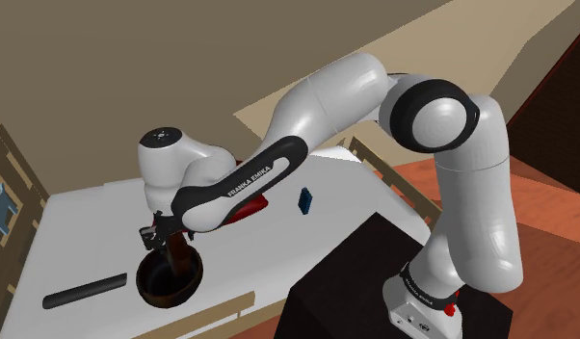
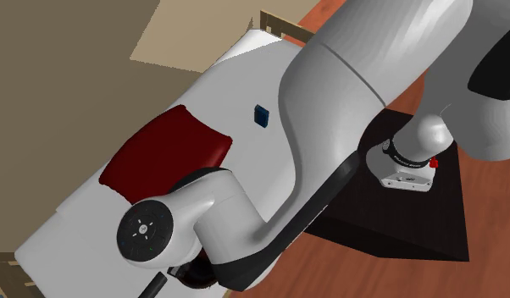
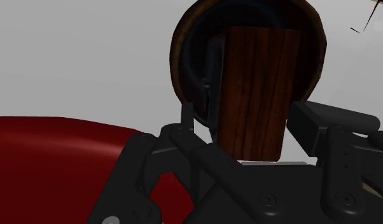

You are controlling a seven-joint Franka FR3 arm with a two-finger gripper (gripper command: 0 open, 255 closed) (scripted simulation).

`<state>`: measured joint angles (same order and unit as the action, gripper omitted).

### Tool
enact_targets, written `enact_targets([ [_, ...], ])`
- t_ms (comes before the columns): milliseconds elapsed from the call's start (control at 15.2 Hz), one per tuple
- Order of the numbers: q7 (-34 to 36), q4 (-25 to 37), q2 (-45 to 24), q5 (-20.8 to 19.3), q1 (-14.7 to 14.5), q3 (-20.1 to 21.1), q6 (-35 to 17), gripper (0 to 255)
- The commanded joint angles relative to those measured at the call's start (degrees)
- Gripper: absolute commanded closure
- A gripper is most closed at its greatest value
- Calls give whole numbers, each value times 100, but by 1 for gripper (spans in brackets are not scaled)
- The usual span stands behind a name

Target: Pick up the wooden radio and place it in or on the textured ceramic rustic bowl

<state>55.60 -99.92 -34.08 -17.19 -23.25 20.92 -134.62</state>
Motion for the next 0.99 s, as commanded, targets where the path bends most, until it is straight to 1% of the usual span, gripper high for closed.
enact_targets([
  [0, 1, 1, 1, 0, 0, 0, -1, 0],
  [264, 0, 1, 1, 0, 0, 0, -1, 0],
  [528, -132, 22, 481, 219, 114, 158, 480, 0],
  [924, -132, 22, 481, 220, 113, 157, 480, 0],
])
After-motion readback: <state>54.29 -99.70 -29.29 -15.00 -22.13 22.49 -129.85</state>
